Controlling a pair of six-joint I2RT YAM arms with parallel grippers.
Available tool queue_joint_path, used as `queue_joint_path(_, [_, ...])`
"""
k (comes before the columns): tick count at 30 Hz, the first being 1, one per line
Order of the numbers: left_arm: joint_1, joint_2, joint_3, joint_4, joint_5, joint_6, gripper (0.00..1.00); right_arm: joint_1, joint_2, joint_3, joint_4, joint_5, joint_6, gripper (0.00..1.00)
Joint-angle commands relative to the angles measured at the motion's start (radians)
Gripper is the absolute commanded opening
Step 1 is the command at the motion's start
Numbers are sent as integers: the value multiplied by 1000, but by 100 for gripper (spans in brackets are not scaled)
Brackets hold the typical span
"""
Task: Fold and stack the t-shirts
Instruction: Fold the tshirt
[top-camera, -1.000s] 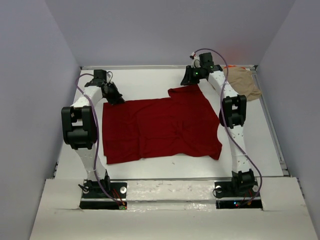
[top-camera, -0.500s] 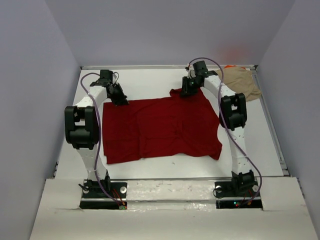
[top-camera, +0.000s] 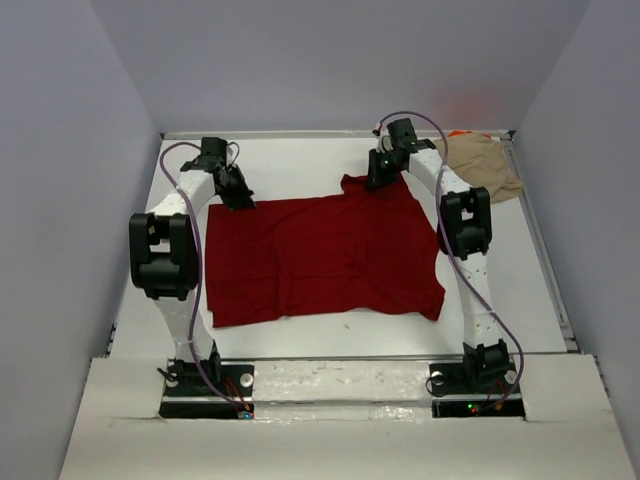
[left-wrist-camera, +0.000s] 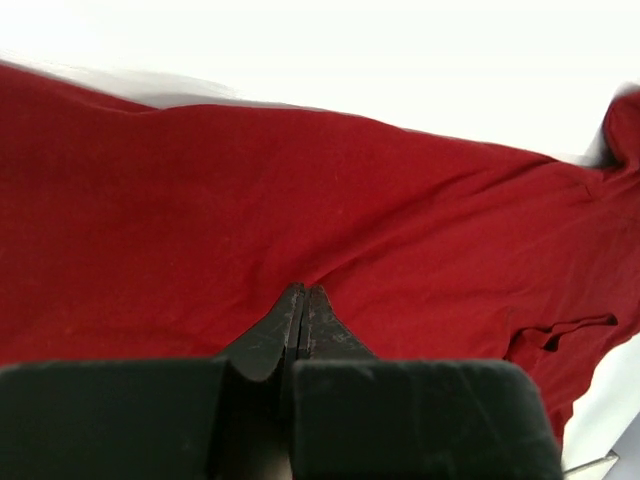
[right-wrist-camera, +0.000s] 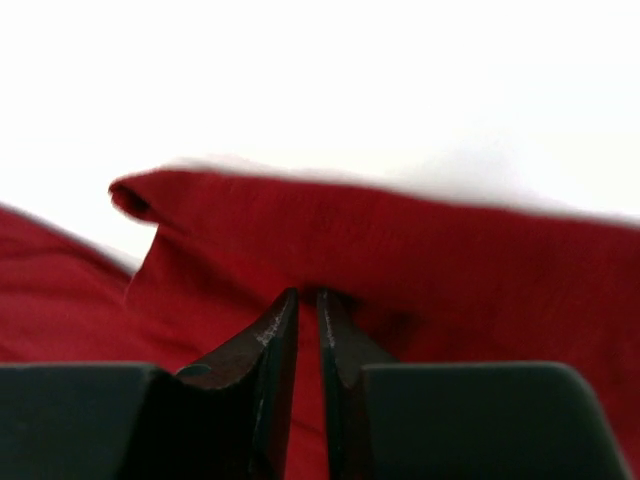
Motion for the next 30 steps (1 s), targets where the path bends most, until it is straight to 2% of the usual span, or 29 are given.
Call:
queue_joint_path(1, [-37, -81, 65, -43, -42, 22, 4, -14, 53, 136, -42, 37, -28, 18])
queue_joint_path(3, [-65, -95, 78, -44, -99, 21, 4, -14, 35, 116, 4, 48, -23, 17])
queue_joint_path(7, [-88, -77, 121, -77, -116, 30, 4, -14, 32, 153, -7, 66, -34, 17])
queue_joint_path(9, [-88, -74, 126, -78, -116, 30, 4, -14, 24, 153, -12, 72, -32, 10])
queue_joint_path(10, [-89, -75, 123, -72, -110, 28, 4, -14, 10, 139, -12, 68, -34, 0])
queue_joint_path(19, [-99, -69, 112, -64, -102, 27, 4, -14, -18, 113, 8, 91, -43, 0])
queue_joint_path(27, [-99, -89, 106, -74, -111, 35, 4, -25, 145, 300, 10, 78, -59, 0])
queue_joint_path(30, [-100, -109, 76, -61, -111, 30, 4, -25, 176, 320, 77, 80, -57, 0])
